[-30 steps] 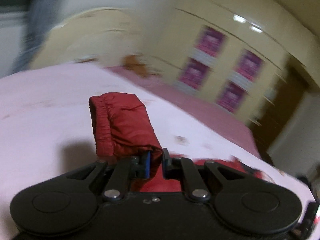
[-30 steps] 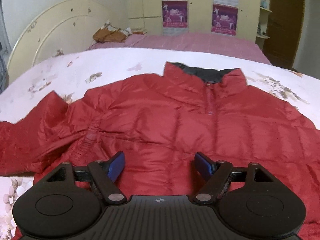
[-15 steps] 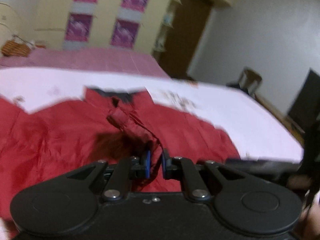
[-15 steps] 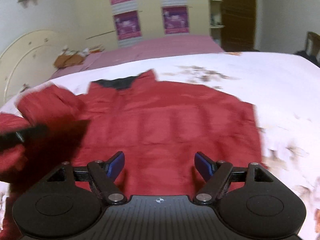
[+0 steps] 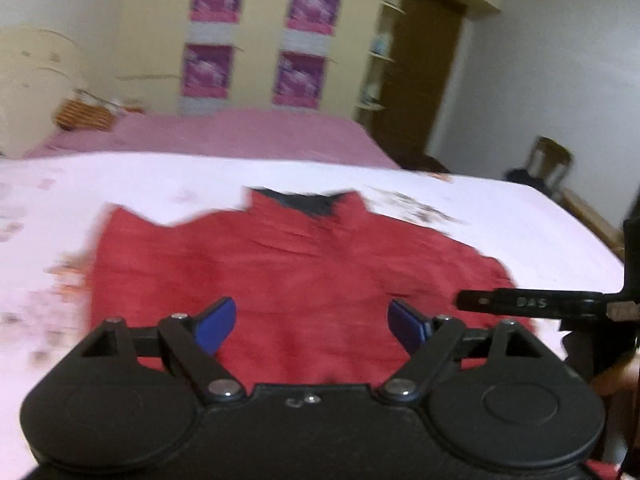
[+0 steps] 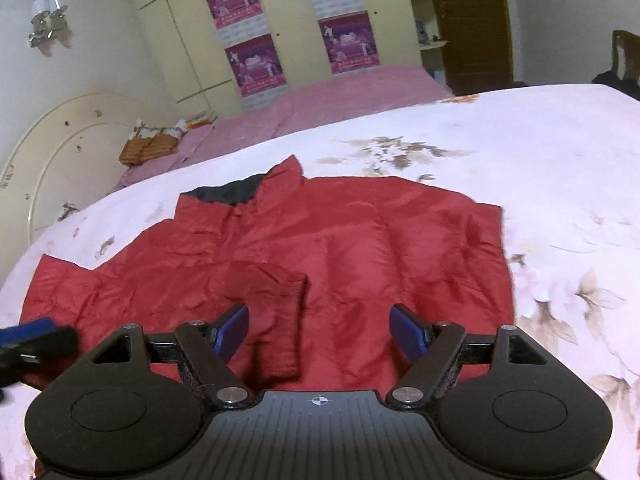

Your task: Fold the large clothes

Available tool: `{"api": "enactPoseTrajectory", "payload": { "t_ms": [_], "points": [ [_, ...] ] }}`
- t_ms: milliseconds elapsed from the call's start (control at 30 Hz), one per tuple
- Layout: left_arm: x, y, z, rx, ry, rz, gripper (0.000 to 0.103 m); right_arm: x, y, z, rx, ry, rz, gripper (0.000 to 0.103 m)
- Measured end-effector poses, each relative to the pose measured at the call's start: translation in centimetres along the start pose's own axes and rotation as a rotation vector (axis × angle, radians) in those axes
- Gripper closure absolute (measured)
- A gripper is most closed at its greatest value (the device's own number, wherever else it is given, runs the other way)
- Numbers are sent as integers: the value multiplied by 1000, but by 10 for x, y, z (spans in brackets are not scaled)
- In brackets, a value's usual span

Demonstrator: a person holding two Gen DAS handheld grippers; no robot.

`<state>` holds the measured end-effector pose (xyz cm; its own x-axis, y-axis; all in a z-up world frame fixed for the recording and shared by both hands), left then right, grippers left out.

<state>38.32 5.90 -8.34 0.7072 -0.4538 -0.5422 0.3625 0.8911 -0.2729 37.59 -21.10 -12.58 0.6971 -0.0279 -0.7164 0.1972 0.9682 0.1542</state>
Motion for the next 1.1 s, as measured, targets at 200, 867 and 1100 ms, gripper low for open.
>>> {"api": "enactPoseTrajectory", "payload": {
  "t_ms": [200,867,1100],
  "points": [
    [-56,52,-28,11,-2,249,19,33,22,-8,-51,100,34,27],
    [16,74,-69,127,132,343,79,16,-14,18,-62,37,-83,82],
    [3,86,-66,19,155,255,75,34,-23,0,-100,77,-168,78]
  ]
}}
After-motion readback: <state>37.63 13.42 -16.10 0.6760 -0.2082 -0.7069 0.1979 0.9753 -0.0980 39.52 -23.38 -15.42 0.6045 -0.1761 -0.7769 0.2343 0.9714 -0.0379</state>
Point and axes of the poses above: each gripper's, at about its wrist camera, not at the fingertips, and x roughly the way its jaws point, y to its left, z to its top, the point moved 2 cm from there along x, roughly the way its jaws point, and after that the axes turned 13 degrees about -z, right-handed, at the moved point
